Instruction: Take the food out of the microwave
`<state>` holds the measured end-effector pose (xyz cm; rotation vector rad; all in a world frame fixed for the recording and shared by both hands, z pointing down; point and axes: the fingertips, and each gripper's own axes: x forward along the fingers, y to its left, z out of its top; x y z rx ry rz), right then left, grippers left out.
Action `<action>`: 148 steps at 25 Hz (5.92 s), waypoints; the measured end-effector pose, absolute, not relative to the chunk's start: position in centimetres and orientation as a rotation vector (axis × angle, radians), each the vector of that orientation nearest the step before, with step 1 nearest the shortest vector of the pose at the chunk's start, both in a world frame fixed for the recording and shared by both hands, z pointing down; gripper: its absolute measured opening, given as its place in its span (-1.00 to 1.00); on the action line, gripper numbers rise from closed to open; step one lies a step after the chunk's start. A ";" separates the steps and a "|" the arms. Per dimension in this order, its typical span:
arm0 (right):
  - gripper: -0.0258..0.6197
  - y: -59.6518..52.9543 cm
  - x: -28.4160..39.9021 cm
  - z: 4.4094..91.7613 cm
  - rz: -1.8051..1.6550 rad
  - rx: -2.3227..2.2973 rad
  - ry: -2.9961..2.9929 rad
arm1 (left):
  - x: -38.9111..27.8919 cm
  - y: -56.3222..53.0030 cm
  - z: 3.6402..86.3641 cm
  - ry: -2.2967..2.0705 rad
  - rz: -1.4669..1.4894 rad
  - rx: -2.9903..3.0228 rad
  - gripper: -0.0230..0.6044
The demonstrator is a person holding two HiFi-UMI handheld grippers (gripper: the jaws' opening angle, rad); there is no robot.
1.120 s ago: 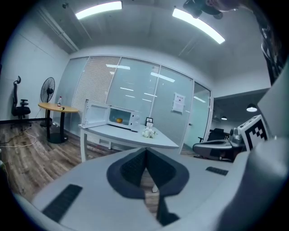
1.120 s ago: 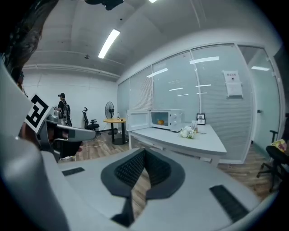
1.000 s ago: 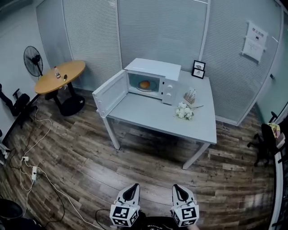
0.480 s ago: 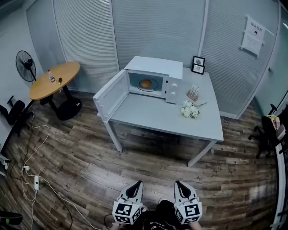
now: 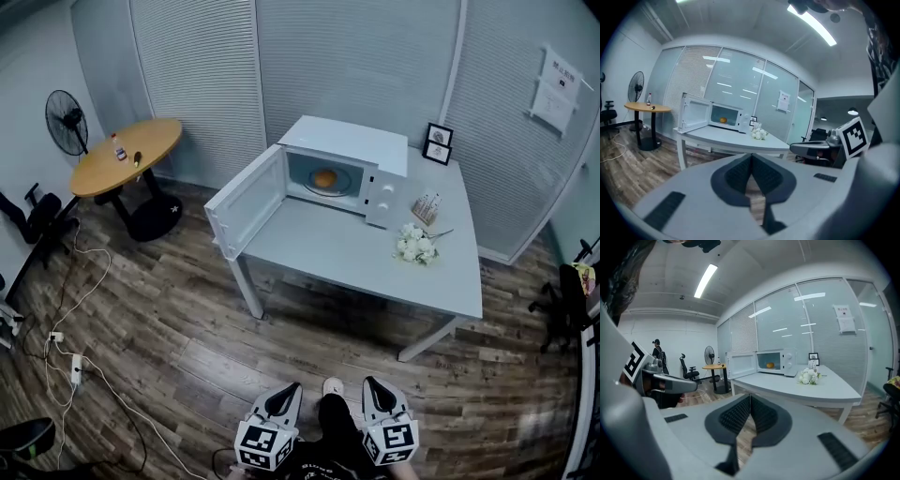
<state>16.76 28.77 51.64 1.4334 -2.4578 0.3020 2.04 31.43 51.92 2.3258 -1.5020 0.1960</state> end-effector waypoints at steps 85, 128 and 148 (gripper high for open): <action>-0.88 -21.1 4.7 50.7 0.419 1.625 -2.412 | -7.8 -18.1 53.1 -1.380 0.296 2.479 -0.90; 0.20 -39.5 -0.4 55.9 0.499 1.699 -2.120 | -9.1 -20.1 55.2 -1.441 0.357 2.373 -0.90; 0.26 -42.2 0.0 59.2 0.558 1.705 -1.996 | -10.2 -19.5 56.0 -1.471 0.365 2.319 -0.90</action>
